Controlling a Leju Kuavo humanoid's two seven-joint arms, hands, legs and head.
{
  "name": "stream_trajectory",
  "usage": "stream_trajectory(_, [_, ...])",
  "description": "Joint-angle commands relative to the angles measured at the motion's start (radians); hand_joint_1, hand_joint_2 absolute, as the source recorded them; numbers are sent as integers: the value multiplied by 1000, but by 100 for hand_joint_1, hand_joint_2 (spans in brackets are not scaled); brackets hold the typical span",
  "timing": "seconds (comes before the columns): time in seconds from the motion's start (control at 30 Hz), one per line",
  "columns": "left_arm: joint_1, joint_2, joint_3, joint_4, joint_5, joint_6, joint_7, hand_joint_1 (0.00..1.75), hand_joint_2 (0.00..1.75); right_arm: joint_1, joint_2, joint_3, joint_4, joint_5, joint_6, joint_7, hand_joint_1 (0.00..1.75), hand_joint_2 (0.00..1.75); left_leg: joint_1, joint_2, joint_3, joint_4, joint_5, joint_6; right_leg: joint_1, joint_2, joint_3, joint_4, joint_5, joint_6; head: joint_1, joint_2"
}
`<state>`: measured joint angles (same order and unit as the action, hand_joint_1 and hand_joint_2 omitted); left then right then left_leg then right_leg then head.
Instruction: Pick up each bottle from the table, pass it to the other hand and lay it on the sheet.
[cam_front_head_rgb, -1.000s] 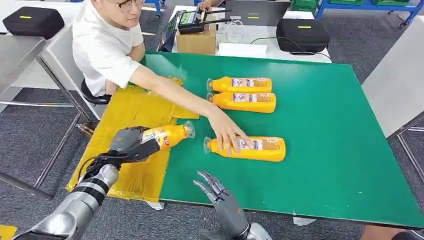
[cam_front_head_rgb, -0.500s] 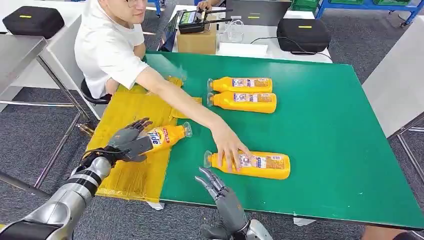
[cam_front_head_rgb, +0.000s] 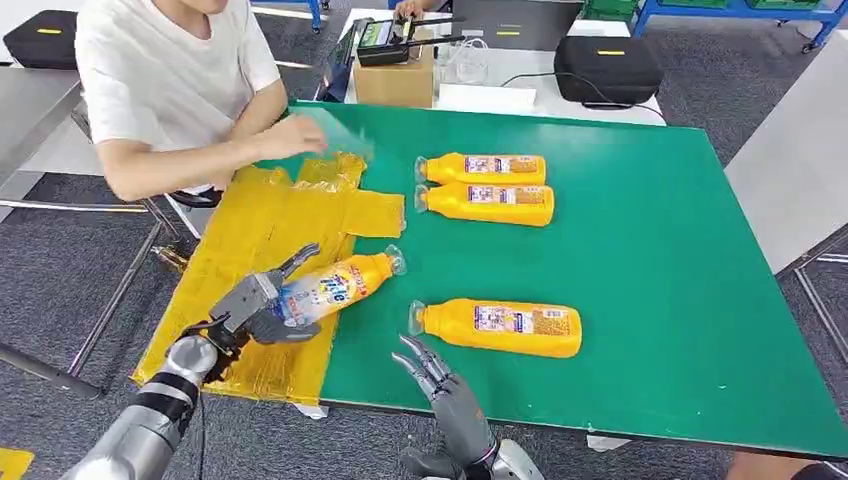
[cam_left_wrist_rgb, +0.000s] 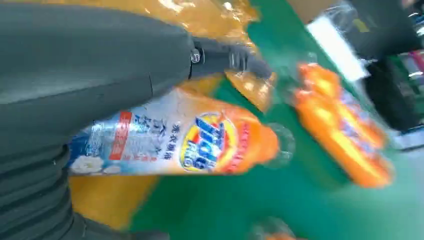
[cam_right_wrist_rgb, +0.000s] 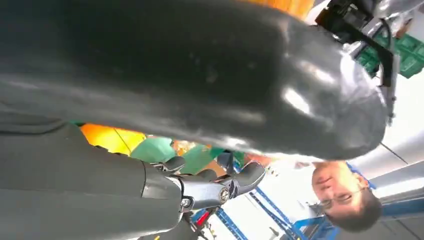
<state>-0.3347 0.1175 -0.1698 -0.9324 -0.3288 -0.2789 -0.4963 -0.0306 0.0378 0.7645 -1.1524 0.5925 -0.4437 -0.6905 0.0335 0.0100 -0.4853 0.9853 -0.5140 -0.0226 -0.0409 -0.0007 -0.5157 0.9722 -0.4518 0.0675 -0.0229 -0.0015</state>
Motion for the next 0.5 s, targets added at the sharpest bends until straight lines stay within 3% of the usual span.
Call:
stream_trajectory(0.03, [153, -153, 124, -449, 243, 50, 20, 0, 175, 3, -38, -69, -22, 64, -69, 71, 0, 0, 0, -3, -4, 1, 0, 2, 1, -3, -3, -1, 0, -2, 0, 0])
stream_trajectory(0.17, [156, -148, 124, -446, 243, 50, 19, 0, 175, 2, -36, -70, -21, 65, -67, 73, 0, 0, 1, -3, -5, -2, -1, 4, 2, -2, -3, -4, 0, -5, 0, 0])
stream_trajectory(0.2, [156, -180, 165, -446, 311, 52, -27, 0, 175, 2, -33, -78, -15, 98, -92, 97, 0, 0, 1, -2, -4, -2, -1, 4, 2, -1, -2, -4, 0, -6, -1, 0])
stream_trajectory(0.3, [163, -187, 160, -476, 316, 56, -16, 0, 175, 4, -39, -83, -28, 99, -91, 98, 0, 0, 1, -1, -6, -2, -1, 4, 2, 0, -5, -3, 0, -5, -1, 0])
stream_trajectory(0.33, [191, -272, 248, -570, 564, 25, -28, 0, 175, 2, -50, -133, -35, 269, -202, 242, 0, 0, 1, -1, -6, -2, -1, 4, 3, 0, -5, -3, 0, -6, -1, 0])
stream_trajectory(0.37, [213, -295, 262, -635, 636, 30, 4, 0, 175, -2, -64, -167, -46, 343, -232, 289, 0, 175, 1, -2, -5, -2, 0, 5, 3, -1, -4, -4, 0, -6, 0, 0])
stream_trajectory(0.43, [268, -322, 271, -761, 693, 51, 4, 0, 175, 2, -81, -278, -95, 470, -217, 410, 0, 175, 1, -2, -8, 0, -1, 5, 2, -1, -6, -3, 0, -4, 0, 0])
stream_trajectory(0.5, [309, -326, 275, -814, 689, 44, -4, 0, 175, 1, -96, -348, -134, 537, -136, 457, 0, 175, 0, 1, -10, 1, -2, 5, 1, 2, -9, -1, 0, -3, -1, 0])
